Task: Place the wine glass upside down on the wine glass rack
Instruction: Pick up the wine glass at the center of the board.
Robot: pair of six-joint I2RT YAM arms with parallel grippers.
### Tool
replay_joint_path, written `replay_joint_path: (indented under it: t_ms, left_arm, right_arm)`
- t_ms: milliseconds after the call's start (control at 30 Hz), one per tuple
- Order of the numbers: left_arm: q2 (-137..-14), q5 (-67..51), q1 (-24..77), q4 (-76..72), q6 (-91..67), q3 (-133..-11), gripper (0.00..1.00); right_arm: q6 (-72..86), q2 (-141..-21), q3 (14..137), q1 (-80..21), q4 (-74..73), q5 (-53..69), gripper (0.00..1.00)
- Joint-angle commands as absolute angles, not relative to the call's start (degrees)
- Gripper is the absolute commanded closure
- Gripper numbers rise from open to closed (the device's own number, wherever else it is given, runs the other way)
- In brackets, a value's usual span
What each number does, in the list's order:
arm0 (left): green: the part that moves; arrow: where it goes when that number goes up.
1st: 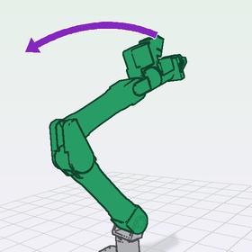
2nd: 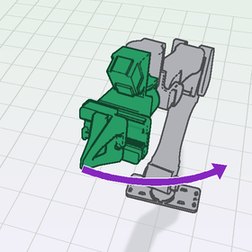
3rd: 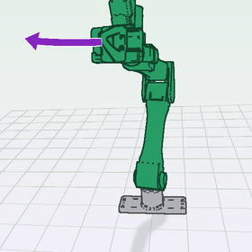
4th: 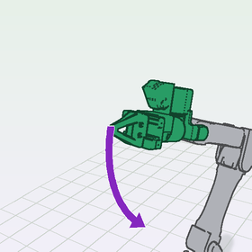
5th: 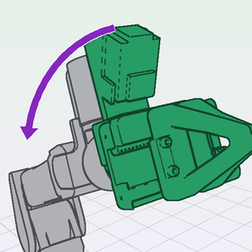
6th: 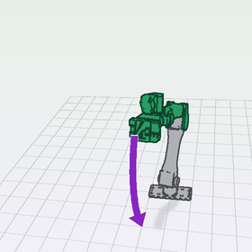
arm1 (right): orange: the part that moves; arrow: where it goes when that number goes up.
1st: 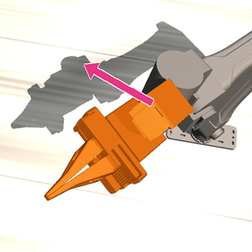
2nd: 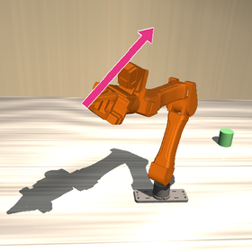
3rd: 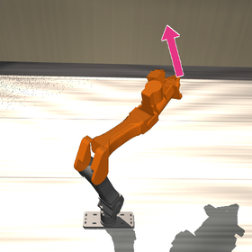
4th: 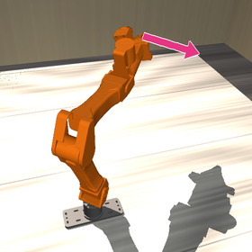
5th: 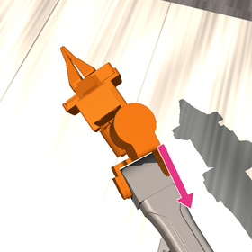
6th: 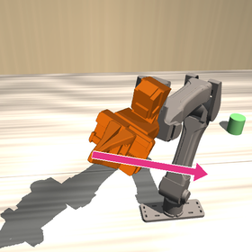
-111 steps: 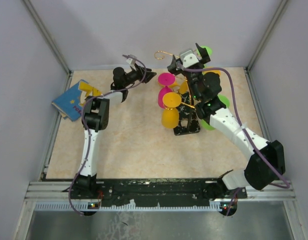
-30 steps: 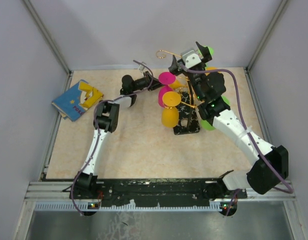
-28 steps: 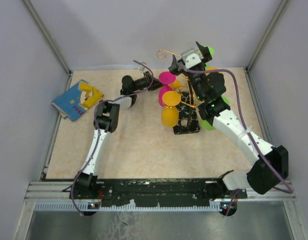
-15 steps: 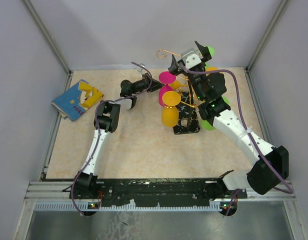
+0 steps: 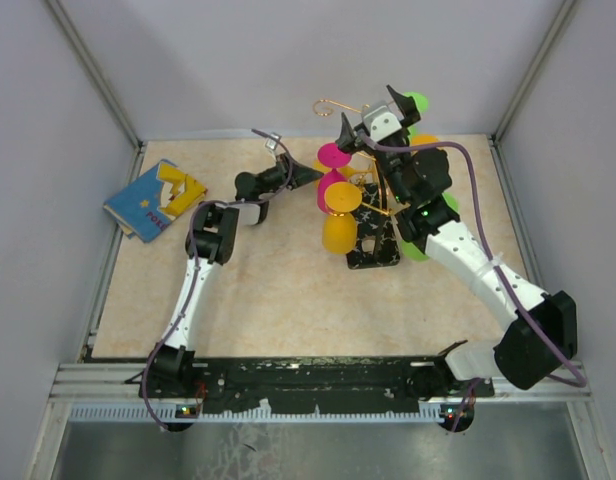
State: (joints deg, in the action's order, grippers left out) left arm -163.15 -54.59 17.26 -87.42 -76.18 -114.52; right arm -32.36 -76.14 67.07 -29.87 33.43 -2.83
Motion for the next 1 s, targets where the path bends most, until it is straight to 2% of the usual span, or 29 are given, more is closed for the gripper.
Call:
replay_joint_path:
  t_ms: [0,467,800,967]
  left_arm:
    - [-162.5,-52.3,17.1,-101.3,-82.1,-115.9,1.00]
    - [-161.2,-51.2,18.2,-102.6,-84.1,-118.8,1.00]
    - [-156.1,-51.2,15.1,-102.7,-81.6,-113.1,1.00]
    - [-152.0,-51.1,12.8,-102.7,-79.2,-106.1,1.00]
  right_arm:
    - [-31.6,-73.7,66.9,-29.6,36.4,-2.3,0.01]
    - [-31.6,-73.4,66.7,-29.6,36.8,-2.0,0.01]
    - [-31.7,-73.1,66.7,-29.6,36.6,-1.8,0.01]
    - [-30.5,-73.0,66.5,-29.6,37.6,-1.9,0.01]
